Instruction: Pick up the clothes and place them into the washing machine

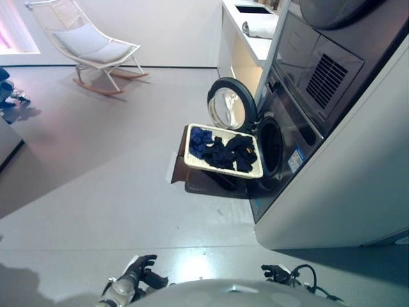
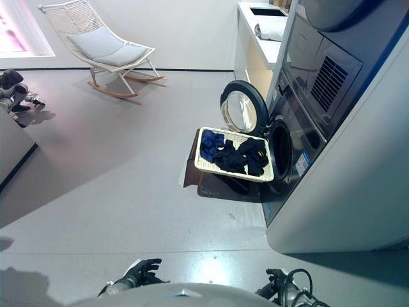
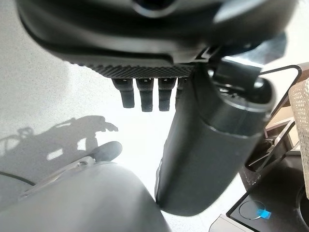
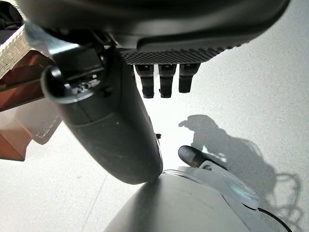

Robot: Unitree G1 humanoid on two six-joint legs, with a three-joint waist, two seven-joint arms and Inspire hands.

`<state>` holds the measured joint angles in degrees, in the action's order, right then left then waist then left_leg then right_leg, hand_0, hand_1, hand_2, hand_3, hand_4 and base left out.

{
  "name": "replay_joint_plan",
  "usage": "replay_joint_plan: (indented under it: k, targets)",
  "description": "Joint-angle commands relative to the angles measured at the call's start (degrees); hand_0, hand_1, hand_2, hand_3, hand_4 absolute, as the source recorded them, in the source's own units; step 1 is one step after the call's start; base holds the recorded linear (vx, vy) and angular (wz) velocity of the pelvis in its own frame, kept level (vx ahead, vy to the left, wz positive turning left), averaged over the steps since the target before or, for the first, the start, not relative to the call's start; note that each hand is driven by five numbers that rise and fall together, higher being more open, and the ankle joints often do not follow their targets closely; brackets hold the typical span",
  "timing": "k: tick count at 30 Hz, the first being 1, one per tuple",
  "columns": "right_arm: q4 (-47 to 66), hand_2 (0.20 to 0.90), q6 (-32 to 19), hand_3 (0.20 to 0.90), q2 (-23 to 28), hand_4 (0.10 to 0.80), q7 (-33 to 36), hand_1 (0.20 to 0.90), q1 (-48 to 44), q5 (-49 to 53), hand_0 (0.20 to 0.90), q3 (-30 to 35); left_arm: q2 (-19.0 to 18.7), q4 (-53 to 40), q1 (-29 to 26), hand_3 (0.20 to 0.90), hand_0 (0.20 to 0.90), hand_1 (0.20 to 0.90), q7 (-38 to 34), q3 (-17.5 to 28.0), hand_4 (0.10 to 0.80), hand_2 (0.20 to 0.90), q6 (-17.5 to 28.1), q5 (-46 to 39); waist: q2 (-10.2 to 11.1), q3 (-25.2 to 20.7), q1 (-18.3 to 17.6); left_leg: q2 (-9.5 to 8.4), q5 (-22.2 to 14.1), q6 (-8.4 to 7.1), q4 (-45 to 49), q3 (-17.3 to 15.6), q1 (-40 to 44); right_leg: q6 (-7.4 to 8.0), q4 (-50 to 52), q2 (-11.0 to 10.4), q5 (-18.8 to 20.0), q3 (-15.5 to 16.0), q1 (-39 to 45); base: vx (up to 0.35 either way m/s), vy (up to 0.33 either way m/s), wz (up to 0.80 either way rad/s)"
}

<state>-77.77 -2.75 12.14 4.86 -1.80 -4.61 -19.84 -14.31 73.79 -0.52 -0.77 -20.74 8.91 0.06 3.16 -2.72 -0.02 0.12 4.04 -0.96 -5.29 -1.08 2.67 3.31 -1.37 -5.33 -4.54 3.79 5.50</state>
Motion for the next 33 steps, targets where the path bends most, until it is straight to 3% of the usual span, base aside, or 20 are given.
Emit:
replay_joint_plan:
  k: [1,23,33]
  targets:
    - [-3.5,0.9,-0.3,0.9,0.3,0.8,0.2,0.9,-1.3,-1.0,0.9,-2.1,1.6,3.1,-1.6,0.9,0.9,0.9,0.2,-2.8,0.8,0.9,0.5,1.6,-1.4,0.5,1.9,-1.26,-4.7,1.71,0.3,-2.3,1.1,3.42,1.9,-0.7,4.7,1.7,-4.0,0.0,0.0,0.0]
    - [-3.7,0.9,-0.3,0.9,-0.5,0.8,0.2,0.9,0.0,-1.1,0.9,-1.9,1.2,6.1,-1.3,0.9,0.9,0.9,-1.1,-0.4,0.8,0.9,-0.7,1.8,-0.7,-0.8,1.9,-0.62,-5.4,1.08,0.3,-2.2,2.4,3.07,0.6,-0.2,3.9,2.3,-1.8,0.018,-0.013,0.0]
    - [-3.2,0.9,-0.4,0.9,-0.1,0.8,0.0,0.9,0.7,-0.5,0.9,-2.0,1.3,5.3,-2.0,0.9,0.9,0.9,-1.2,-1.7,0.8,0.9,-0.4,2.4,-1.2,-0.7,2.4,-0.26,-5.0,0.62,0.3,-0.8,1.8,2.79,0.6,0.2,3.2,3.9,-1.5,0.01,-0.032,0.03]
